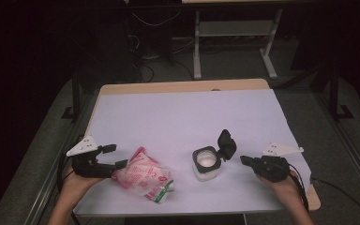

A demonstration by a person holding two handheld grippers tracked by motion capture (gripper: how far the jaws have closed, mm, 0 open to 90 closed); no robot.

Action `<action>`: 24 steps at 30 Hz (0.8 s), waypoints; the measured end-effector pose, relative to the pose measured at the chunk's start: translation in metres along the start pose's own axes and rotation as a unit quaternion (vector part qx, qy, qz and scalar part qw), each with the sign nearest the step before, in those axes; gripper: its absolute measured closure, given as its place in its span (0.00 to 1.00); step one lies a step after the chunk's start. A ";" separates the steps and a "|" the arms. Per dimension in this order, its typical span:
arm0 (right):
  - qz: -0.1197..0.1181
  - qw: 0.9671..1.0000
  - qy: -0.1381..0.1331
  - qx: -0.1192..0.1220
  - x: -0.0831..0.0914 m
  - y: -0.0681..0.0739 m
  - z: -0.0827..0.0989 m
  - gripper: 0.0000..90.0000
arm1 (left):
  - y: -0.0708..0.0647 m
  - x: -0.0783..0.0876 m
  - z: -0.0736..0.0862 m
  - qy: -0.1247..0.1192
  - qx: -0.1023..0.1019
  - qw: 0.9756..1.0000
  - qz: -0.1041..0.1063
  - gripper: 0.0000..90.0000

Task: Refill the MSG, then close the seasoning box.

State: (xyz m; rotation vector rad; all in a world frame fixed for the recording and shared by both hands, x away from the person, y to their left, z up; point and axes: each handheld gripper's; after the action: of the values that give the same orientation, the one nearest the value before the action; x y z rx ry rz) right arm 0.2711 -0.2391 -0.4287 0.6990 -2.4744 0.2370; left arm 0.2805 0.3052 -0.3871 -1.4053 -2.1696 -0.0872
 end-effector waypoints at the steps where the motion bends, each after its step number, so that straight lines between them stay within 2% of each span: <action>1: 0.001 1.000 0.000 0.000 0.000 -0.001 0.001 1.00 | 0.000 -0.001 0.000 -0.002 0.004 1.000 -0.005 0.22; 11: 0.010 1.000 -0.001 -0.008 0.003 -0.007 0.003 1.00 | 0.007 0.002 0.007 -0.005 0.012 1.000 -0.029 0.21; 21: 0.015 1.000 0.002 -0.010 0.004 -0.011 0.005 1.00 | 0.010 0.003 0.012 -0.004 0.013 0.999 -0.029 0.21; 24: 0.014 1.000 -0.007 -0.010 0.005 -0.010 0.004 1.00 | 0.010 0.002 0.013 -0.003 0.011 0.999 -0.031 0.21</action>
State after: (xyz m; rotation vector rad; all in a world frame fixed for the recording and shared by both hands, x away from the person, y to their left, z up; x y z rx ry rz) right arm 0.2708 -0.2506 -0.4287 0.6591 -2.4979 0.2182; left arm 0.2836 0.3160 -0.3994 -1.3277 -2.2124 -0.0810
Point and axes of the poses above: each handheld gripper's, and its own axes: x roughly backward along the jaws, z roughly out of its underside, y roughly to its left, and after that the axes turned 15 degrees about z, right-handed
